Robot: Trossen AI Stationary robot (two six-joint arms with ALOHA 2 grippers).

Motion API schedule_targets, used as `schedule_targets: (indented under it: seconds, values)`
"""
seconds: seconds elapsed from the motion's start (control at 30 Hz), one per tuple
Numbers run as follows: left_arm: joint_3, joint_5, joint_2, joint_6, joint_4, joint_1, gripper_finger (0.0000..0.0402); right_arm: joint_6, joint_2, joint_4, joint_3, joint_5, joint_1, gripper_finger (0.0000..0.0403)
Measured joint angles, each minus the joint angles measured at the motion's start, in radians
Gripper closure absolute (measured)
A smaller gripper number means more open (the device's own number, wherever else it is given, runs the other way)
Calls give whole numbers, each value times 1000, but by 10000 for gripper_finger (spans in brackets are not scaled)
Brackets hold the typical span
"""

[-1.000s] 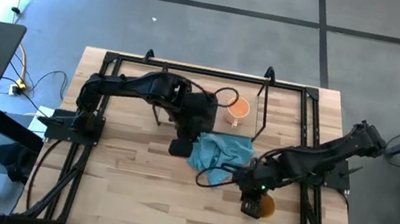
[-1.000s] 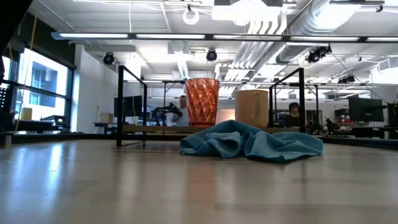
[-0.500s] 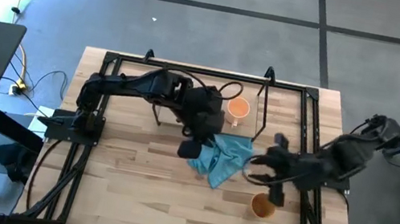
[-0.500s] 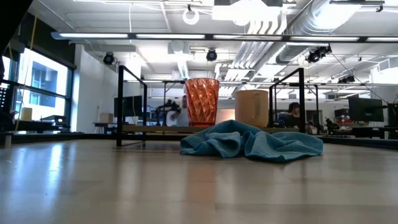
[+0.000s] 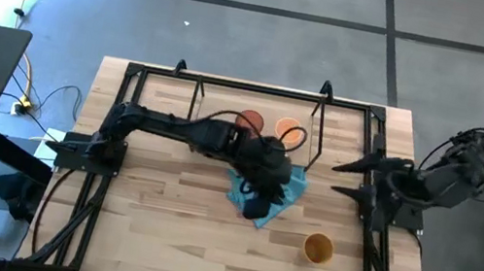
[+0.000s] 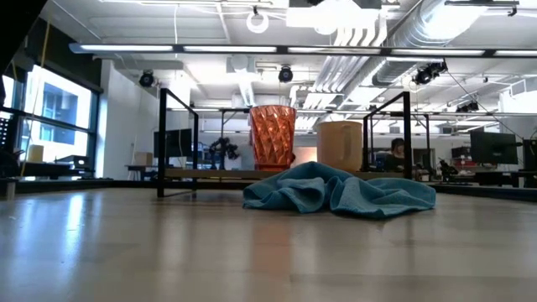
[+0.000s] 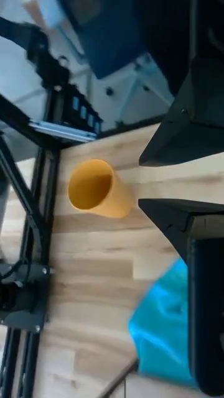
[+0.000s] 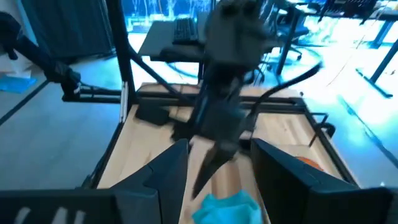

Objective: Stack small to large cups/mugs on shelf
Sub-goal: Put the yellow cup on the shelf

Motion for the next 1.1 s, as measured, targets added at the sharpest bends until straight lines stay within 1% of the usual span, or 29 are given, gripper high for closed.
schedule_targets:
  seconds: [0.23,0.43,0.57,0.8,0.93,0.97,1.1]
  values:
    - [-143,-5,0,-166,238,0,318,-94,-53,4,0,29,2,234]
    - [-237,-8,3,-250,415,0,318,-184,-88,39,0,40,1,234]
    - [-283,-8,2,-297,461,-1,318,-239,-109,63,0,43,1,234]
    - [-343,-13,5,-381,553,-15,318,-282,-137,67,0,62,1,234]
    - [-345,31,53,-443,618,-35,318,-304,-147,67,0,71,1,234]
    - [-345,38,70,-457,656,-40,318,-308,-150,67,0,71,1,234]
    - [-345,55,111,-514,710,-56,318,-312,-157,67,0,73,1,234]
